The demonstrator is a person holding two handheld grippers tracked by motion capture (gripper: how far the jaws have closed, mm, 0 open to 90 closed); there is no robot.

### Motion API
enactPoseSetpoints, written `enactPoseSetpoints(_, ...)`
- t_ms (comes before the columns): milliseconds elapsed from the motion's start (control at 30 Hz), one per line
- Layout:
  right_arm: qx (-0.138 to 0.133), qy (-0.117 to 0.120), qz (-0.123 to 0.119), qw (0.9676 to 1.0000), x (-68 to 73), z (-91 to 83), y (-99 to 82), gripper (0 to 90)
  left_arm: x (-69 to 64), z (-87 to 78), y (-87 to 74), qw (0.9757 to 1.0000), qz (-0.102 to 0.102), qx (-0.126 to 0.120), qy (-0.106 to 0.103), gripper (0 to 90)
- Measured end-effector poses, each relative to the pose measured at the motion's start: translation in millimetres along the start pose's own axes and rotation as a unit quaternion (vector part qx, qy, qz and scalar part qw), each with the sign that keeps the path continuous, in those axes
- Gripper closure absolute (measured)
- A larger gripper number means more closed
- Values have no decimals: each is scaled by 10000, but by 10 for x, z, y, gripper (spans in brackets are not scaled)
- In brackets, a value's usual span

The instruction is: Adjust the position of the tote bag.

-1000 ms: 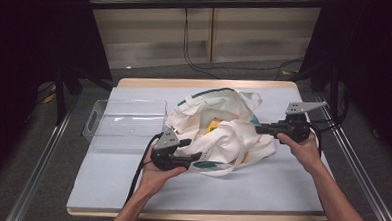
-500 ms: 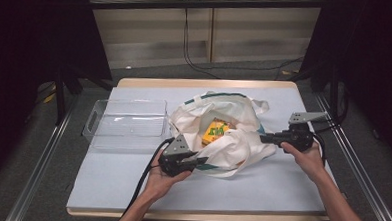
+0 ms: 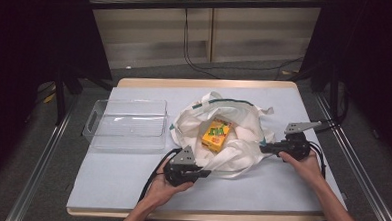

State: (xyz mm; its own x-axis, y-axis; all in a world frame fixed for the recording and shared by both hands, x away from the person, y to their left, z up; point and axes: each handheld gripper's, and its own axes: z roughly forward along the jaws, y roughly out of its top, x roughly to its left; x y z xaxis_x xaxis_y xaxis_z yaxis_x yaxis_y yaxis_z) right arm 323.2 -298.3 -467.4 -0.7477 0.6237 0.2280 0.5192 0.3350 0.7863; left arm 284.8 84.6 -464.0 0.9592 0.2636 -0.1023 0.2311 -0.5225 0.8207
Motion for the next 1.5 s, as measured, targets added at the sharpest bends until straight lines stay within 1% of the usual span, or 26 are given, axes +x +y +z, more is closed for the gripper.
enactPoseSetpoints(33,8,-25,-12,10000,9,1,-4,841,-12,15,-15,9999,62,112,-11,854)
enactPoseSetpoints(100,34,-41,-21,10000,16,-8,-4,818,-13,14,-19,9999,14,101,-15,843)
enactPoseSetpoints(167,58,-68,-58,9999,19,-22,5,799,-8,2,-13,10000,-10,61,-17,820)
enactPoseSetpoints(200,-70,-75,-59,9999,30,-108,41,735,7,-35,4,10000,-79,-36,-12,807)
enactPoseSetpoints(300,-183,-57,-61,9998,48,-175,64,719,30,-68,15,9999,-82,-107,-2,765)
enactPoseSetpoints(333,-205,-57,-81,9997,58,-185,71,692,33,-79,22,9997,-164,-173,10,765)
enactPoseSetpoints(367,-156,-54,-144,9998,97,-189,101,640,35,-88,34,9997,-160,-174,-2,714)
enactPoseSetpoints(433,-181,-33,-184,9997,128,-194,138,591,8,-100,78,9992,-245,-329,-36,666)
enactPoseSetpoints(567,-280,-52,-280,9992,183,-239,224,547,0,-119,144,9989,-217,-412,-1,597)
enactPoseSetpoints(600,-426,-53,-291,9987,202,-299,293,517,21,-132,184,9984,-283,-491,-9,587)
enactPoseSetpoints(700,-508,-50,-313,9982,204,-350,359,499,68,-137,233,9969,-432,-665,12,579)
enactPoseSetpoints(767,-522,-59,-325,9981,201,-368,389,493,86,-136,258,9968,-467,-651,37,533)
enactPoseSetpoints(800,-581,-69,-364,9976,190,-405,470,487,124,-138,331,9962,-609,-623,11,500)
enactPoseSetpoints(833,-581,-69,-364,9976,190,-405,470,487,124,-138,331,9962,-609,-623,11,495)
enactPoseSetpoints(867,-624,-63,-377,9973,170,-428,557,472,143,-122,435,9966,-598,-566,-12,491)
enactPoseSetpoints(967,-647,-138,-388,9971,140,-434,629,471,150,-71,516,9977,-505,-458,-2,498)
enactPoseSetpoints(1000,-553,-271,-395,9973,85,-396,711,471,164,12,563,9980,-510,-375,27,501)
enactPoseSetpoints(1167,-331,-318,-328,9984,-4,-247,845,472,205,158,670,9987,-490,-132,45,503)
enactPoseSetpoints(1233,-172,-422,-317,9985,-22,-166,924,473,213,206,720,9988,-481,-28,63,508)
enactPoseSetpoints(1267,-37,-520,-298,9982,-63,-89,993,481,212,230,740,9988,-482,38,34,556)
enactPoseSetpoints(1300,-37,-520,-298,9982,-63,-89,993,481,201,269,750,9988,-488,23,34,556)
enactPoseSetpoints(1333,73,-621,-277,9977,-112,-19,1051,493,172,296,763,9991,-351,249,59,657)
enactPoseSetpoints(1400,121,-671,-270,9973,-126,4,1071,515,142,316,759,9991,-268,333,-39,694)
enactPoseSetpoints(1433,203,-769,-276,9965,-151,38,1101,546,101,337,748,9992,-177,313,-158,771)
enactPoseSetpoints(1467,323,-879,-264,9953,-199,81,1120,653,18,356,740,9986,75,464,-227,852)
enactPoseSetpoints(1500,337,-889,-218,9952,-220,96,1120,687,-32,366,738,9978,170,563,-307,875)
